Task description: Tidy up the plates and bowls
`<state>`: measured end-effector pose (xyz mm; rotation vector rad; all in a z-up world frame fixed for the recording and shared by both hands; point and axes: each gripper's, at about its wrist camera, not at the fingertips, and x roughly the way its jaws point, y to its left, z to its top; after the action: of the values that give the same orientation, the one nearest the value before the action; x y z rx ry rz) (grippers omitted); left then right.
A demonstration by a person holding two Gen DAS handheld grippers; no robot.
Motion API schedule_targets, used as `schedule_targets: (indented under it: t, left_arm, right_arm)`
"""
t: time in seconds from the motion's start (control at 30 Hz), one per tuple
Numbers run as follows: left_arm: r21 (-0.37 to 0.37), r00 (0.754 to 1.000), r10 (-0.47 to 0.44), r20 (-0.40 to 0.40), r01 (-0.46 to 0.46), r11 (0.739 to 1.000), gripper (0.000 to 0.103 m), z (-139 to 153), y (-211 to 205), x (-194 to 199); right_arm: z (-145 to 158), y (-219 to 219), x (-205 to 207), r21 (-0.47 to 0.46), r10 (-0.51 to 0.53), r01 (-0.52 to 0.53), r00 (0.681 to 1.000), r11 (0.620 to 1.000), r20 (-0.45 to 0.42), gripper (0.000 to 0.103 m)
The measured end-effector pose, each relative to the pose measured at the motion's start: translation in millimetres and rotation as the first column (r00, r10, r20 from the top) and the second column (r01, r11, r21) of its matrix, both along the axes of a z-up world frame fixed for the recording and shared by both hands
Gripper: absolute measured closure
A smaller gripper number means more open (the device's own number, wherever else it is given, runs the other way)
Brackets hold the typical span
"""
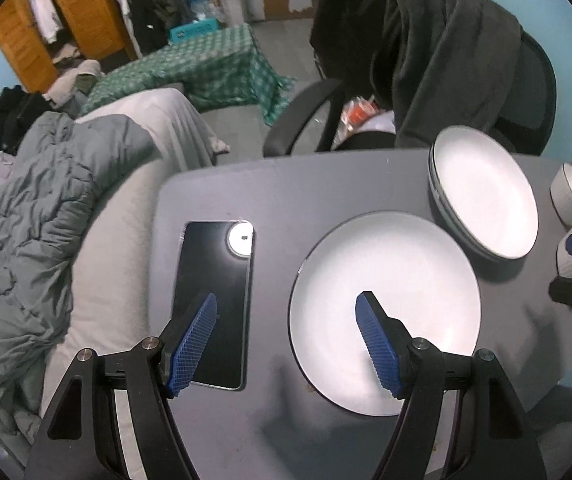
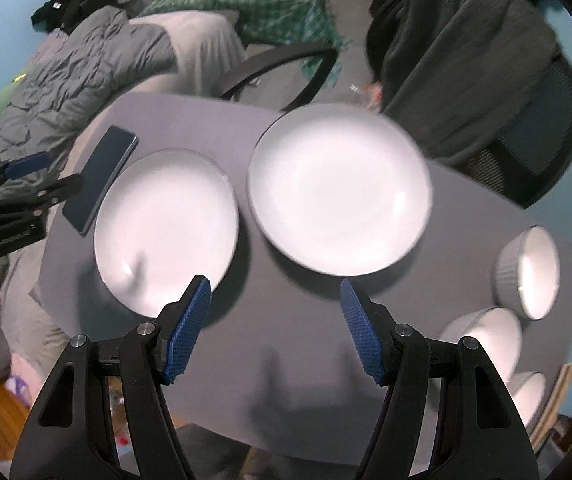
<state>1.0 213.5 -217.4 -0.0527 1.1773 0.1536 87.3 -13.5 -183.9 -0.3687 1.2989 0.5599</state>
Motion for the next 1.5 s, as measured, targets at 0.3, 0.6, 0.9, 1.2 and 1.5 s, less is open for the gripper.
schedule_targets:
  t: [0.3,0.6,0.9,1.2,1.5]
  left_arm:
    - [-0.045,0.999,-0.020,-0.037,0.018,0.999,0.030,-32,7,19]
    - [-0.085,0.995,-0.038,-0.091,0.030,0.996,0.030,-55,5,32]
    - [-0.124,0.985,-0.087,-0.149,0.068,0.990,0.045,-70,-4,38]
    - [-0.184,0.982,-0.084,-0.166,0.053,0.982,0.060,-73,-4,41]
    - [-0.189,0.985,-0.034,-0.169,0.001,0.982,0.064,-72,1,39]
  right_arm:
    - [-45,26,1,-0.001,0.038,-0.038,0.993,0.999,-0.114,0.036]
    - [-79,30,8,0.006,-0.044,0.047,0.965,0.999,-0.258,0.037]
    - [-95,34,9,-0.013,-0.064,0.063,0.954,0.998,-0.295,0.063]
    - [-95,30,10,-0.002,-0.085,0.088,0.950,0.996,-0.301,0.076]
    - [-94,35,7,0.016,-0.065,0.073,0.952,0.997,-0.298,0.081]
